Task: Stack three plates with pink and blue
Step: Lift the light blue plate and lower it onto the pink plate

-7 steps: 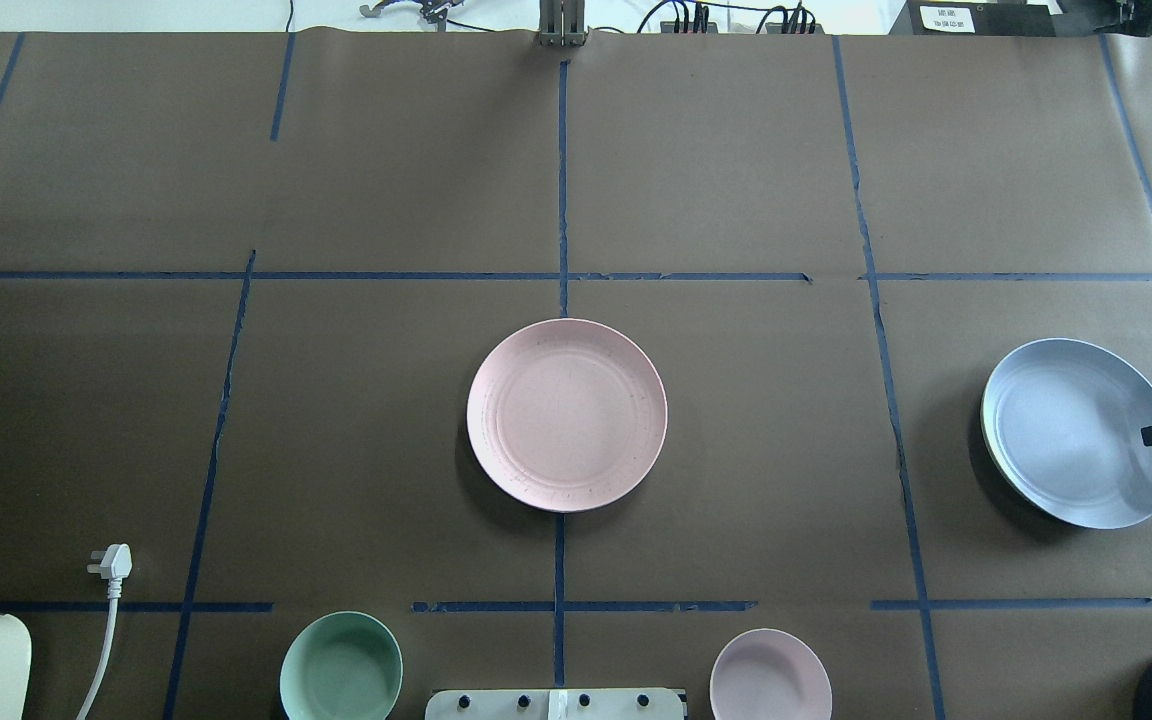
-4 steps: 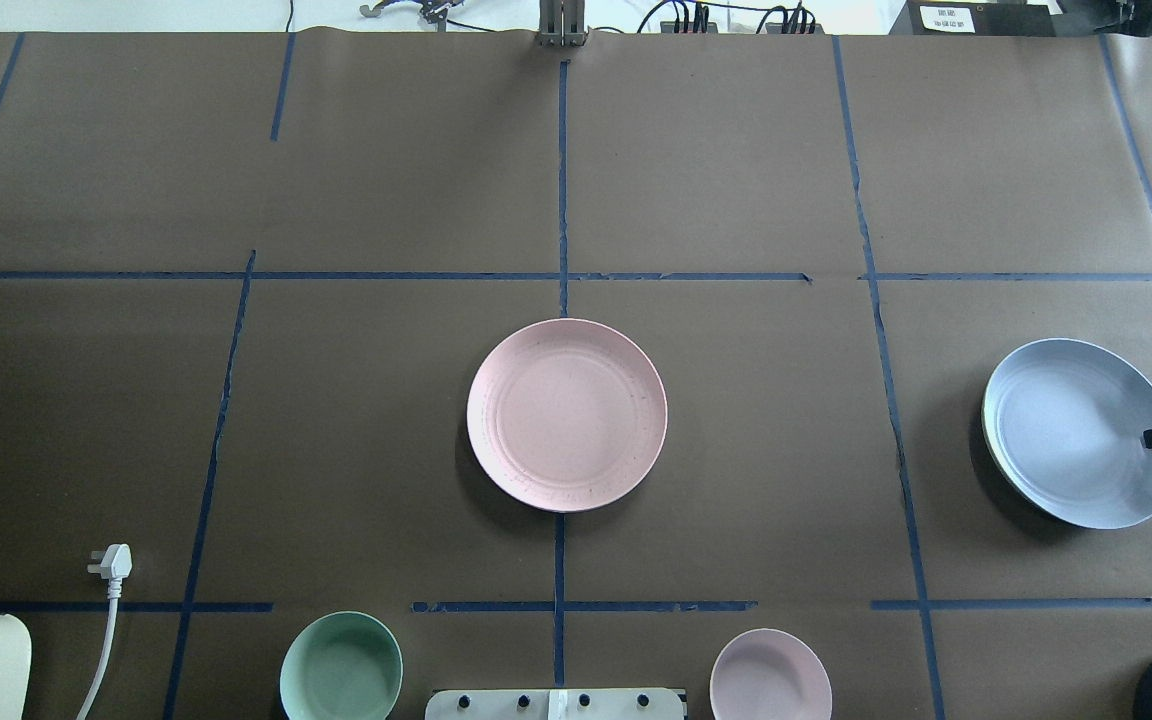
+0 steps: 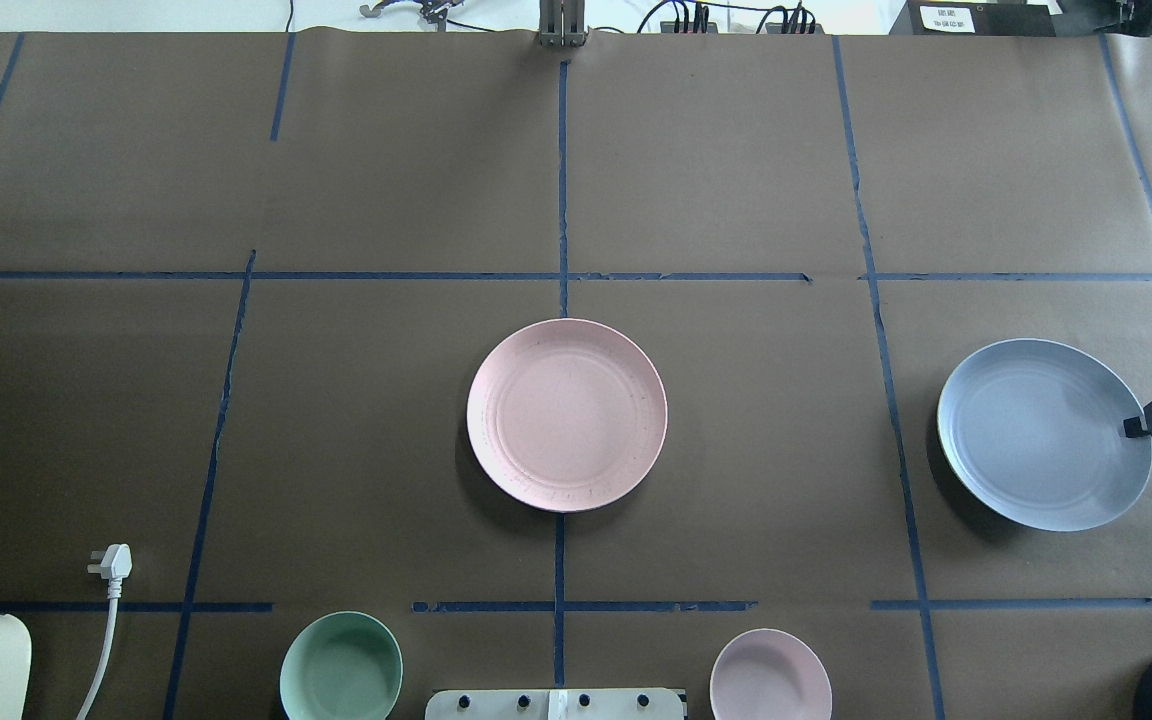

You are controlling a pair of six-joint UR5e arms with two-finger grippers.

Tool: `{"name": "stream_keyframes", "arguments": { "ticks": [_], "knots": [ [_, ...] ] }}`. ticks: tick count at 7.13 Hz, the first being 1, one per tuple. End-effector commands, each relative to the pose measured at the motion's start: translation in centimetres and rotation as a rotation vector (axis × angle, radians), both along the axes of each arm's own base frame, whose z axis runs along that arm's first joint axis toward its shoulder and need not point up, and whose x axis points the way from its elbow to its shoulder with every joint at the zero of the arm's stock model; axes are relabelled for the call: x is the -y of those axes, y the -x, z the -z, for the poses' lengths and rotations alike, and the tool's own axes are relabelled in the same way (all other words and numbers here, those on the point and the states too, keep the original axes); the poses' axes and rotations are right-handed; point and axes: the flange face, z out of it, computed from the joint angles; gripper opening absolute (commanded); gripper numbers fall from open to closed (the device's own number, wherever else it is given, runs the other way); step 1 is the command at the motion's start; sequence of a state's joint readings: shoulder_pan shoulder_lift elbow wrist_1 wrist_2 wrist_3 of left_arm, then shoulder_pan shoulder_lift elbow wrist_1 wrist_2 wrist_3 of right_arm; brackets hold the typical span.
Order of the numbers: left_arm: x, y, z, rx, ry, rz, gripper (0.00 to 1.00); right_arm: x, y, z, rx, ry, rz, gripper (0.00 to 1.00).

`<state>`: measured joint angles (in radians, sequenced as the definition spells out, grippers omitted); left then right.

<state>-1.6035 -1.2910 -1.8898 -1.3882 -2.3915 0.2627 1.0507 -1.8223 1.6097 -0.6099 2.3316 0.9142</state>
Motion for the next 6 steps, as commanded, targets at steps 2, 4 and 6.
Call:
{"name": "stream_keyframes", "arguments": {
  "ticks": [2, 4, 6],
  "knots": [
    [0.0, 0.0, -0.1, 0.0, 0.003, 0.002, 1.0, 5.4, 7.1, 12.7, 0.181, 0.086, -0.088, 0.0],
    [0.0, 0.0, 0.0, -0.001, 0.006, 0.004, 1.0, 7.2, 15.5, 21.3, 0.276, 0.116, -0.079, 0.0],
    [0.1, 0.0, -0.1, -0.001, 0.007, 0.004, 1.0, 6.5, 24.7, 31.4, 0.208, 0.136, -0.094, 0.0]
  ]
}}
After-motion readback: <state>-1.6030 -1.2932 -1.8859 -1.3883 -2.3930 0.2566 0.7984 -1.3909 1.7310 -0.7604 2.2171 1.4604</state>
